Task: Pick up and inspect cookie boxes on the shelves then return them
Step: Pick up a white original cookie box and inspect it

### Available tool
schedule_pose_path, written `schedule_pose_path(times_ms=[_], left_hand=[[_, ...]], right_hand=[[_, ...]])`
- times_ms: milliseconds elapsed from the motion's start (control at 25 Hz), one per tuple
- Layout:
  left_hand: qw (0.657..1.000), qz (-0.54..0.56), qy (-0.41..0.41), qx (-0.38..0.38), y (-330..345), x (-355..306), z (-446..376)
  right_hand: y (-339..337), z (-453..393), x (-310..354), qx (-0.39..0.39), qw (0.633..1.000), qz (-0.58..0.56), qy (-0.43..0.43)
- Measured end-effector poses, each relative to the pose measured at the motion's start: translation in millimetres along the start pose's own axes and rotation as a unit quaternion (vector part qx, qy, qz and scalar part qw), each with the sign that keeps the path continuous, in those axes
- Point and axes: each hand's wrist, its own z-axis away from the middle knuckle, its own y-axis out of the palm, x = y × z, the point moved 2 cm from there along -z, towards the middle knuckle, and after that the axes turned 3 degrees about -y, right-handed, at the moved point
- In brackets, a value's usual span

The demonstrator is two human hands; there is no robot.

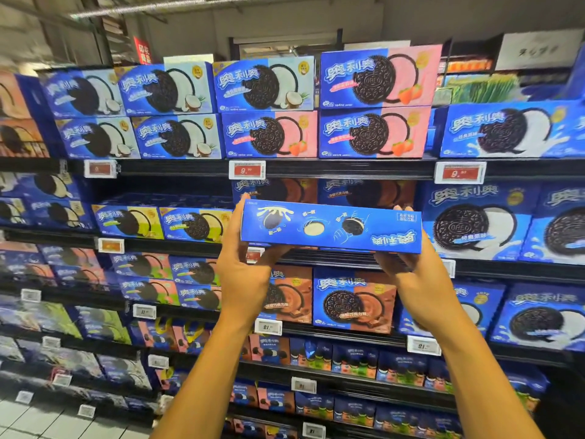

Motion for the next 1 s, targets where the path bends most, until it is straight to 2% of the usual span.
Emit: schedule_pose_path(times_ms=[120, 400, 520, 640, 800, 1000], left_hand=[[1.0, -0.015, 0.017, -0.009, 3.2, -9.6, -1.0], [1.0, -0.008, 0.022, 0.002, 3.3, -12.2, -1.2], [1.0, 0.008, -0.01, -0.006, 0.9, -11.0, -5.4], [0.998, -0.022, -0.064, -0.004, -6.0, -12.8, -19.5], [0.991, -0.061, -0.11, 0.038, -0.9, -18.1, -29.7], [0.983, -0.07, -0.164, 0.045, 11.8, -23.0, -29.0]], right_hand=[[-0.1, -1.0, 4.3, -0.021, 1.0, -0.013, -0.017], [-3.7, -2.7, 6.1, -0.009, 1.0, 0.005, -0.018], [-5.1, -2.6, 17.6, -0.007, 0.999, 0.031, -0.024], [-12.6, -3.2, 31.4, -0.005, 0.999, 0.051, -0.015], [-15.1, -10.2, 40.7, -0.029, 0.999, -0.004, 0.013], [-12.9, -16.8, 43.2, -0.084, 0.991, -0.06, 0.085]])
